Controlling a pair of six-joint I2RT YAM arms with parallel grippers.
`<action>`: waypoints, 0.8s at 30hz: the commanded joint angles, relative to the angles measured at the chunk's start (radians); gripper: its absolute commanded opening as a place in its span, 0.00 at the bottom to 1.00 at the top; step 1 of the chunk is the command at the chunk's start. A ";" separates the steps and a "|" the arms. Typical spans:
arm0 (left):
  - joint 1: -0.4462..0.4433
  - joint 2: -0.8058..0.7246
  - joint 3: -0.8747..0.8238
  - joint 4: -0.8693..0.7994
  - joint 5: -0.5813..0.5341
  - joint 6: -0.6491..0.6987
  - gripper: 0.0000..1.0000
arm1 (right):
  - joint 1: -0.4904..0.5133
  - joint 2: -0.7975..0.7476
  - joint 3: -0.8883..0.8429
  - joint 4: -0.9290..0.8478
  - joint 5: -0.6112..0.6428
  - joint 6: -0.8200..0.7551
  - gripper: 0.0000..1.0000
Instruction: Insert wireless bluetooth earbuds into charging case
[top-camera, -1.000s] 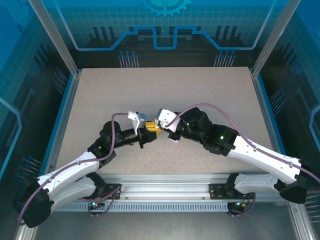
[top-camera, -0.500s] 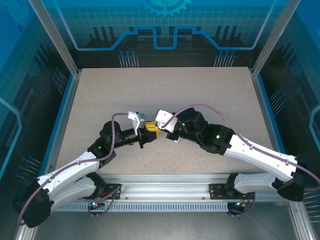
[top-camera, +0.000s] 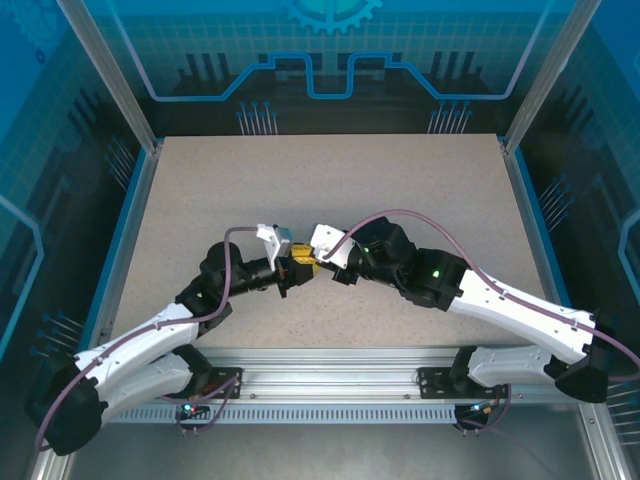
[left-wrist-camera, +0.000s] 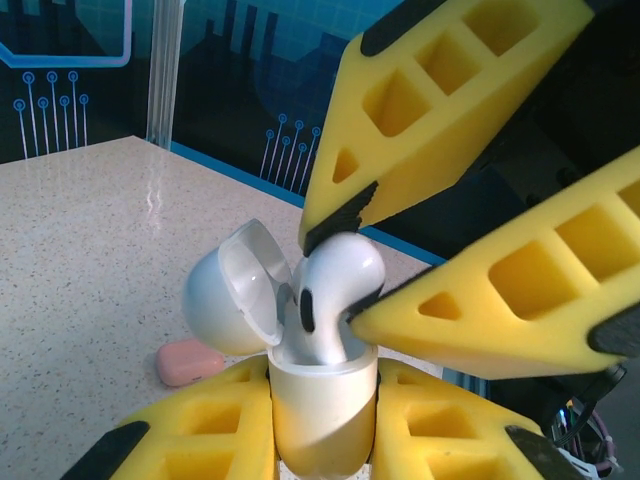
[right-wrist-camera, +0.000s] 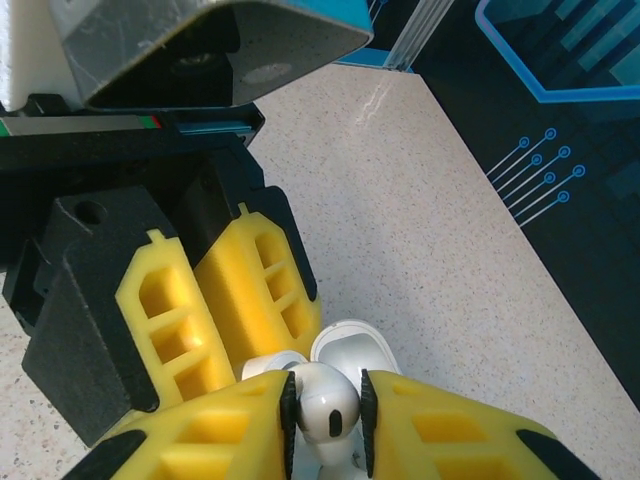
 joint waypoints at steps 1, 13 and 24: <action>-0.007 -0.017 0.028 0.032 0.002 0.022 0.00 | 0.003 -0.027 0.011 -0.027 -0.051 0.023 0.29; -0.008 -0.016 0.016 0.041 -0.006 0.026 0.00 | -0.065 -0.114 0.053 -0.023 -0.108 0.122 0.50; -0.008 -0.033 0.001 0.055 -0.012 0.029 0.00 | -0.260 -0.211 -0.028 -0.029 -0.223 0.341 1.00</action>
